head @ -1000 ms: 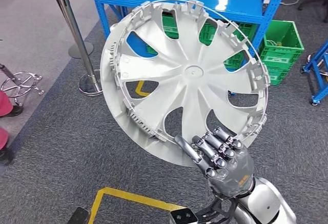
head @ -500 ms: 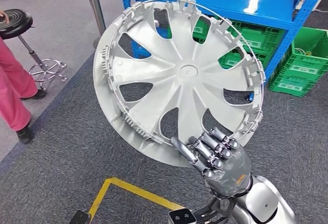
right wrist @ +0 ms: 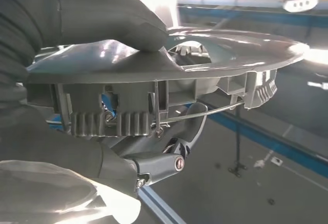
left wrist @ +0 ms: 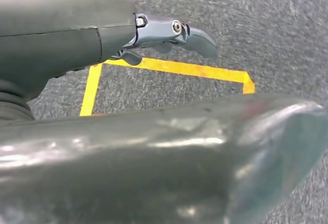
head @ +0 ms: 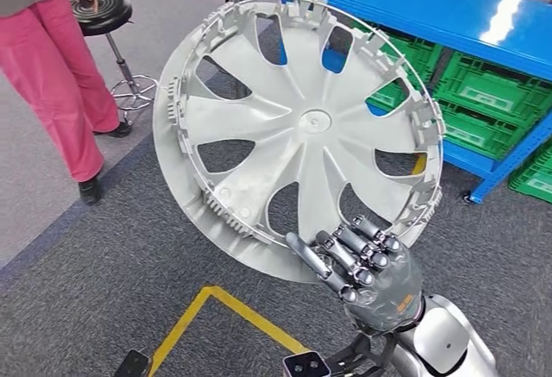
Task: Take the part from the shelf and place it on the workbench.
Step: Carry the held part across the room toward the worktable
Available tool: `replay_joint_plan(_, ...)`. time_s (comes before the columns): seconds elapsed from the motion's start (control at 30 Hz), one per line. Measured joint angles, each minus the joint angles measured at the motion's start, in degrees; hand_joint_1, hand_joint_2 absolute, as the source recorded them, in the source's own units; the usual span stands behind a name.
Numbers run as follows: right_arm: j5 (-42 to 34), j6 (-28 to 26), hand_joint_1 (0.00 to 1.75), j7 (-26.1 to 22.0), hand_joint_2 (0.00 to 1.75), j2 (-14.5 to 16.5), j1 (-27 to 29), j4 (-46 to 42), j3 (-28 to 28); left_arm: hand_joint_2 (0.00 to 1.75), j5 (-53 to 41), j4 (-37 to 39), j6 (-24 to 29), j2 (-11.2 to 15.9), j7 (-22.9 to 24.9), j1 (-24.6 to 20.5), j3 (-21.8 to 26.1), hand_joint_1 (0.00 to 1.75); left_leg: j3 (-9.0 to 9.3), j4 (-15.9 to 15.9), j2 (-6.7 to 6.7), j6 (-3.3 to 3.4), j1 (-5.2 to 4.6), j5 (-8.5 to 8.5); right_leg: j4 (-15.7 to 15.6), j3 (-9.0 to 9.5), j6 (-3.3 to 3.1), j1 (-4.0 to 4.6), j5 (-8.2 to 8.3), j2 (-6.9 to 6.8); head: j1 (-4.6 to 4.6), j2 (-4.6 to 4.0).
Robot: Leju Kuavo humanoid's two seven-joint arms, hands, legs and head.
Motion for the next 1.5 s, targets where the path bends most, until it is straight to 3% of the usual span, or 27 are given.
replay_joint_plan(0.07,0.03,-0.02,1.75,-0.09,1.75,0.0,-0.01,-0.11,-0.04,0.0,0.06,0.0,-0.02,-0.02,0.0,-0.01,-0.02,0.0,-0.76,0.26,-1.37,-0.81,0.13,0.37,-1.96,0.97,-0.4,-0.11,0.0,1.42,-0.11,0.0)
replay_joint_plan(0.13,0.07,-0.04,1.75,-0.19,1.75,0.02,-0.06,-0.17,-0.06,0.0,0.11,0.0,-0.04,-0.02,0.0,0.17,-0.06,0.0,-1.24,0.34,-2.15,-1.49,0.34,0.61,-2.31,1.25,-1.01,-0.08,0.19,0.03,-0.17,0.0)
replay_joint_plan(0.2,0.08,-0.04,1.75,-0.32,1.75,0.05,-0.09,-0.22,-0.09,0.0,0.2,0.0,-0.11,0.03,0.01,0.23,-0.13,0.0,-2.34,2.57,0.19,-2.08,0.23,-0.92,-2.67,1.54,-1.78,-0.24,0.39,-1.68,-0.56,0.0)
replay_joint_plan(0.27,0.12,-0.05,1.75,-0.71,1.75,0.08,-0.11,-0.31,-0.13,0.0,0.48,0.0,-0.38,0.05,0.01,0.02,-0.18,0.0,-5.3,8.97,3.59,-2.71,0.31,-4.34,-2.78,1.67,-2.29,-0.18,0.33,-3.56,-0.98,0.0)
replay_joint_plan(0.33,0.13,-0.06,1.75,-1.23,1.75,0.1,-0.12,-0.35,-0.15,0.0,0.81,0.0,-0.72,-0.02,0.01,-0.08,-0.24,0.0,-7.98,15.04,4.78,-3.15,0.72,-6.51,-2.78,1.71,-2.41,-0.09,0.19,-5.43,-1.02,0.0)
replay_joint_plan(0.37,0.11,-0.06,1.75,-1.5,1.75,0.11,-0.12,-0.35,-0.15,0.0,0.94,0.0,-0.84,-0.06,0.0,-0.03,-0.26,0.0,-8.09,15.57,5.0,-3.27,0.9,-6.18,-2.77,1.75,-2.39,-0.08,0.1,-6.28,-1.02,0.0)
replay_joint_plan(0.43,0.1,-0.06,1.75,-1.96,1.75,0.18,-0.12,-0.37,-0.16,0.0,1.19,0.0,-0.94,-0.05,-0.01,0.05,-0.27,0.0,-5.03,10.25,5.94,-3.3,1.09,-2.95,-2.77,2.03,-2.15,-0.11,-0.15,-7.81,-1.04,0.0)
replay_joint_plan(0.47,0.09,-0.06,1.75,-2.13,1.75,0.22,-0.12,-0.42,-0.17,0.0,1.26,0.0,-0.96,-0.06,-0.02,0.01,-0.26,0.0,-2.89,6.44,7.22,-3.24,0.88,-1.64,-2.77,2.2,-1.9,-0.01,-0.34,-8.49,-1.05,0.0)
replay_joint_plan(0.5,0.09,-0.06,1.75,-2.26,1.75,0.27,-0.13,-0.49,-0.2,0.0,1.3,0.0,-0.97,-0.07,-0.04,-0.08,-0.24,0.0,-1.2,3.25,8.37,-2.94,0.65,-0.77,-2.75,2.34,-1.56,0.14,-0.55,-9.1,-1.08,0.0)
replay_joint_plan(0.57,0.07,-0.06,1.75,-2.37,1.75,0.34,-0.18,-0.64,-0.26,0.0,1.34,0.0,-1.0,-0.08,-0.09,-0.13,-0.22,0.0,-0.11,0.74,9.45,-2.19,0.08,-0.87,-2.84,2.6,-0.89,0.5,-0.86,-10.29,-1.08,0.0)
replay_joint_plan(0.63,0.04,-0.06,1.75,-2.4,1.75,0.36,-0.27,-0.69,-0.36,0.0,1.44,0.0,-1.02,-0.06,-0.1,0.11,-0.23,0.0,-0.18,0.38,8.25,-1.29,0.07,-0.78,-3.08,2.91,-0.26,0.48,-1.15,-10.99,-1.06,0.0)
replay_joint_plan(0.7,-0.02,-0.07,1.75,-2.44,1.75,0.38,-0.31,-0.74,-0.55,0.0,1.61,0.0,-1.03,-0.07,-0.11,0.21,-0.24,0.0,0.0,0.02,7.0,-0.45,0.28,-0.61,-1.36,2.23,0.11,0.24,-2.67,-8.79,-1.01,0.0)
replay_joint_plan(0.77,-0.05,-0.08,1.75,-2.61,1.75,0.39,-0.26,-0.8,-0.69,0.0,1.75,0.0,-1.04,-0.08,-0.13,0.0,-0.22,0.0,0.05,-0.1,5.72,0.14,0.33,-0.56,4.95,-0.88,0.02,0.18,-5.85,-5.56,-0.86,0.0)
replay_joint_plan(0.83,-0.06,-0.08,1.75,-2.92,1.75,0.39,-0.19,-0.81,-0.74,0.0,1.83,0.0,-1.07,-0.1,-0.15,-0.16,-0.21,0.0,0.09,-0.08,4.22,0.4,0.14,-0.61,12.04,-4.9,-0.17,0.33,-7.99,-4.44,-0.76,0.0)
replay_joint_plan(0.87,-0.08,-0.08,1.75,-3.1,1.75,0.39,-0.16,-0.81,-0.75,0.0,1.85,0.0,-1.11,-0.12,-0.15,-0.15,-0.22,0.0,0.15,-0.07,3.39,0.45,0.05,-0.64,13.29,-6.0,-0.3,0.39,-7.56,-4.27,-0.75,0.0)
replay_joint_plan(0.9,-0.09,-0.08,1.75,-3.22,1.75,0.39,-0.13,-0.81,-0.77,0.0,1.88,0.0,-1.16,-0.14,-0.15,-0.13,-0.22,0.0,0.25,-0.05,2.55,0.46,0.0,-0.66,12.21,-6.0,-0.46,0.45,-5.99,-4.11,-0.76,0.0)
replay_joint_plan(0.93,-0.11,-0.08,1.75,-3.32,1.75,0.39,-0.11,-0.81,-0.81,0.0,1.9,0.0,-1.2,-0.16,-0.15,-0.11,-0.23,0.0,0.37,-0.05,1.69,0.44,-0.03,-0.68,9.06,-4.97,-0.66,0.48,-3.61,-3.73,-0.76,0.0)
replay_joint_plan(1.0,-0.13,-0.09,1.75,-3.43,1.75,0.4,-0.1,-0.83,-0.93,0.0,1.93,0.0,-1.22,-0.16,-0.15,-0.14,-0.25,0.0,0.38,0.12,0.11,0.24,-0.04,-0.75,1.55,-1.89,-1.08,0.29,0.08,-1.33,-0.79,0.0)
replay_joint_plan(1.07,-0.11,-0.14,1.75,-3.46,1.75,0.44,-0.11,-0.93,-1.04,0.0,1.95,0.0,-1.22,-0.14,-0.15,-0.14,-0.25,0.0,0.0,0.22,-1.27,-0.34,0.15,-0.62,-1.91,-0.13,-1.32,0.26,0.94,0.32,-0.84,0.0)
replay_joint_plan(1.13,-0.13,-0.18,1.75,-3.5,1.75,0.49,-0.15,-1.04,-1.09,0.0,1.97,0.0,-1.24,-0.13,-0.15,0.06,-0.28,0.0,-0.31,0.1,-2.33,-1.05,0.42,-0.39,-2.34,0.29,-1.65,0.39,1.05,-0.58,-0.89,0.0)
replay_joint_plan(1.2,-0.15,-0.19,1.75,-3.52,1.75,0.6,-0.14,-1.08,-1.14,0.0,1.97,0.0,-1.23,-0.13,-0.15,0.22,-0.31,0.0,-0.89,1.46,-0.16,-1.74,0.26,-1.32,-2.92,0.85,-2.24,0.27,1.2,-2.02,-1.24,0.0)
replay_joint_plan(1.27,-0.14,-0.19,1.75,-3.51,1.75,0.72,-0.09,-1.13,-1.22,0.0,1.98,0.0,-1.2,-0.12,-0.15,0.08,-0.31,0.0,-3.4,6.95,3.5,-2.43,0.18,-4.3,-3.24,1.35,-2.73,0.26,1.1,-3.71,-1.6,0.0)
replay_joint_plan(1.33,-0.14,-0.19,1.75,-3.51,1.75,0.77,-0.08,-1.16,-1.29,0.0,1.98,0.01,-1.19,-0.16,-0.15,-0.09,-0.33,0.0,-6.93,14.08,4.74,-2.93,0.52,-7.13,-3.23,1.53,-2.94,0.35,0.86,-5.38,-1.66,0.0)
replay_joint_plan(1.37,-0.14,-0.19,1.75,-3.52,1.75,0.79,-0.07,-1.15,-1.3,0.0,1.98,0.01,-1.19,-0.2,-0.15,-0.05,-0.35,0.0,-7.82,15.83,4.9,-3.06,0.66,-7.33,-3.23,1.62,-2.95,0.38,0.72,-6.17,-1.68,0.0)
replay_joint_plan(1.4,-0.14,-0.19,1.75,-3.53,1.75,0.8,-0.05,-1.15,-1.29,0.0,1.98,0.02,-1.19,-0.21,-0.15,0.01,-0.36,0.0,-7.58,15.36,5.03,-3.12,0.74,-6.41,-3.23,1.75,-2.92,0.4,0.57,-6.92,-1.67,0.0)
replay_joint_plan(1.43,-0.13,-0.19,1.75,-3.54,1.75,0.82,-0.04,-1.15,-1.28,0.0,1.99,0.02,-1.2,-0.19,-0.15,0.07,-0.36,0.0,-6.18,12.67,5.38,-3.04,0.74,-4.62,-3.23,1.97,-2.85,0.42,0.39,-7.65,-1.69,0.0)
replay_joint_plan(1.5,-0.15,-0.19,1.75,-3.61,1.75,0.85,-0.03,-1.16,-1.28,0.0,2.03,0.02,-1.2,-0.15,-0.15,0.03,-0.32,0.0,-2.04,4.79,8.18,-2.5,0.21,-1.22,-3.2,2.47,-2.53,0.63,-0.09,-8.99,-1.7,0.0)
